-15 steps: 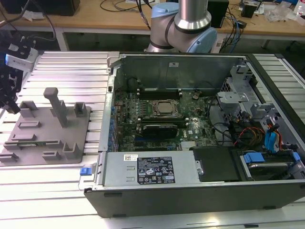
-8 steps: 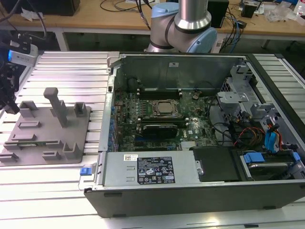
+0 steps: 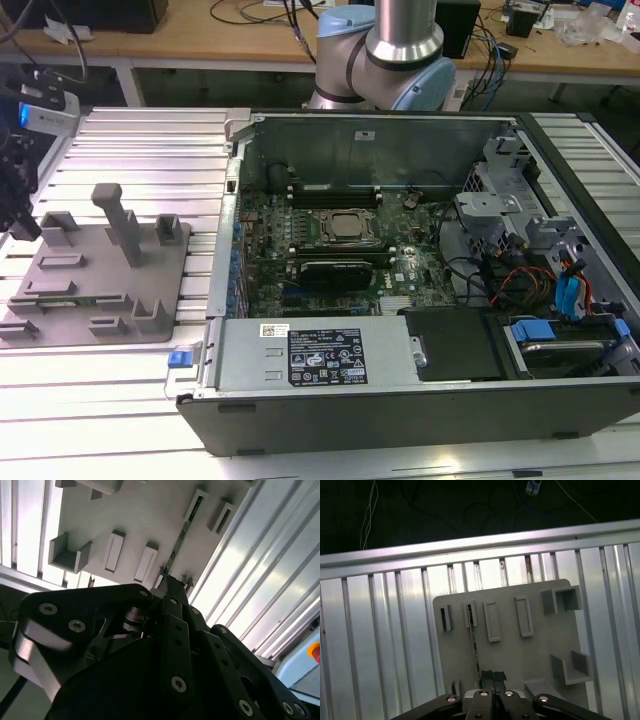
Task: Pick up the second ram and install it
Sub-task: 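Pick up the second ram and move it above second insertion slot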
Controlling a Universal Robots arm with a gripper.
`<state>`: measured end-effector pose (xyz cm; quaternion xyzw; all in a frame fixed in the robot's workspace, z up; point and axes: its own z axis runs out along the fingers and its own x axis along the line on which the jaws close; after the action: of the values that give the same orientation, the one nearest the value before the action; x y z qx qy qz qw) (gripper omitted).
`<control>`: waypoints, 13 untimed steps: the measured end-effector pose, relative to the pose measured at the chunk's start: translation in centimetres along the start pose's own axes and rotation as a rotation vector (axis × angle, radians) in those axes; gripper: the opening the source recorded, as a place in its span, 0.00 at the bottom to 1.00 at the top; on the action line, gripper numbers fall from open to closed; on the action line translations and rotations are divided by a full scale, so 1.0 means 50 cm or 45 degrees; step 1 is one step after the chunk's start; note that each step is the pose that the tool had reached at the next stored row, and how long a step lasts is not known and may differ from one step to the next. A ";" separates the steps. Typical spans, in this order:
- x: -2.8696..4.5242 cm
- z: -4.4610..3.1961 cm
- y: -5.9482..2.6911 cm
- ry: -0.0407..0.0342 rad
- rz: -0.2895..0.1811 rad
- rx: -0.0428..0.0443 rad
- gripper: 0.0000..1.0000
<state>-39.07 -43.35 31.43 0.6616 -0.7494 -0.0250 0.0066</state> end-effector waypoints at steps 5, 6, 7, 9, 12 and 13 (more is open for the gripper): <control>0.001 0.024 0.001 0.0007 -0.020 0.000 0.08; 0.001 0.026 0.002 0.0008 -0.022 0.000 0.08; 0.001 0.029 0.002 0.0011 -0.026 -0.001 0.08; 0.001 0.037 0.003 0.0014 -0.033 -0.001 0.08; 0.002 0.045 0.003 0.0017 -0.042 -0.001 0.08; 0.002 0.047 0.003 0.0017 -0.044 -0.001 0.08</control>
<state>-39.32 -43.36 29.11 0.6746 -0.7377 -0.0249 0.0069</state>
